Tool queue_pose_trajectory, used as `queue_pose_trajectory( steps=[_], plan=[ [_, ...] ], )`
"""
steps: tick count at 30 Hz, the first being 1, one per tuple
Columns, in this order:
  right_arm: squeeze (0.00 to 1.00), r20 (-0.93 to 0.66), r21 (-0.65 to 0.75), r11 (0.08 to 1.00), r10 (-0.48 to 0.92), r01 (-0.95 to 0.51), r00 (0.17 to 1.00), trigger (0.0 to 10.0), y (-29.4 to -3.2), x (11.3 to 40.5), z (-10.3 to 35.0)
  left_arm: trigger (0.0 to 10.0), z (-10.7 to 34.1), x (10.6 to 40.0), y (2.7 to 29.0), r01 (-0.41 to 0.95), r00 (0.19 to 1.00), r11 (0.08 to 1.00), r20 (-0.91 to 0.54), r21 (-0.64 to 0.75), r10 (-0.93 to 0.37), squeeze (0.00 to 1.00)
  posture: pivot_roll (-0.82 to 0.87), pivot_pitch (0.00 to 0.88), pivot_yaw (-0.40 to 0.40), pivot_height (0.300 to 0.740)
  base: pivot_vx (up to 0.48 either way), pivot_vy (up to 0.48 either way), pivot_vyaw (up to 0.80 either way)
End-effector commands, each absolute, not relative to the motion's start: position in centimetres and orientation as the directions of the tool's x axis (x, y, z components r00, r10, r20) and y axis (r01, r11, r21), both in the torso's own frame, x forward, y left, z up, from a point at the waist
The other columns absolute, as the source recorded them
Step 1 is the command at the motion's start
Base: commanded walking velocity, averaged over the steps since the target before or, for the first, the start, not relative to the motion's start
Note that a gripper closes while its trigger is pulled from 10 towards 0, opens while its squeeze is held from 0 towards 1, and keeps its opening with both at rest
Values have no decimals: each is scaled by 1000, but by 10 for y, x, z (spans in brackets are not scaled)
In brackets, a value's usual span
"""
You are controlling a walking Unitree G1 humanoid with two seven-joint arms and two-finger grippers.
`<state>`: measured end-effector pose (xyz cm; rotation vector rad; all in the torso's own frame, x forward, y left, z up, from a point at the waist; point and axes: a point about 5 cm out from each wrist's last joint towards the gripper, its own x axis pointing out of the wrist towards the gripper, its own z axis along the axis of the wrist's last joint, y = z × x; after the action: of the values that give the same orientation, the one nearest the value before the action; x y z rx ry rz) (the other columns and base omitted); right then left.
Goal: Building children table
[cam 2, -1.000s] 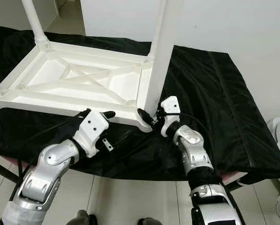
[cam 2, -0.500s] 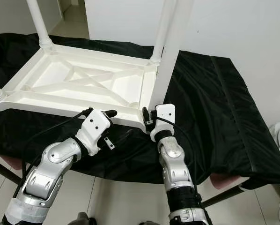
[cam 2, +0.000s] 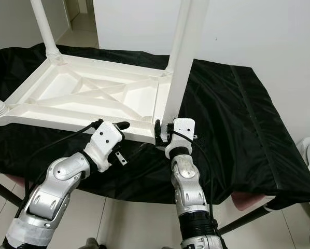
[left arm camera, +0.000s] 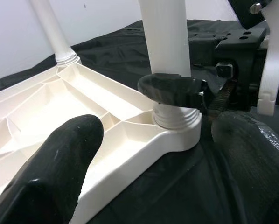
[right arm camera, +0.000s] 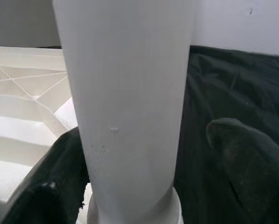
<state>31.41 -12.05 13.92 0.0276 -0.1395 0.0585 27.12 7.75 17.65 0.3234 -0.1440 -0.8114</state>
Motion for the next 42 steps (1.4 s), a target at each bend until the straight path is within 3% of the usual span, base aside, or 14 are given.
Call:
queue_pose_trajectory(
  steps=[1,15,26,42],
  plan=[
    [0,142,21,996,77,-81,987,10000,-124,317,139,10000,177,276,80,641,725,688,24,341,-688,0,-65,0,-8,740,0,0,0],
    [0,133,-46,962,273,-269,953,10000,-119,319,135,10000,175,282,86,633,735,696,19,338,-678,0,-81,0,44,740,0,0,0],
    [0,83,-167,871,480,-462,874,10000,-126,322,130,10000,172,285,88,637,734,693,8,339,-679,0,-96,0,74,740,0,0,0],
    [0,9,-255,781,591,-570,807,10000,-138,331,123,10000,168,283,90,642,730,684,-5,346,-683,0,-83,0,72,740,0,0,0]
  ],
)
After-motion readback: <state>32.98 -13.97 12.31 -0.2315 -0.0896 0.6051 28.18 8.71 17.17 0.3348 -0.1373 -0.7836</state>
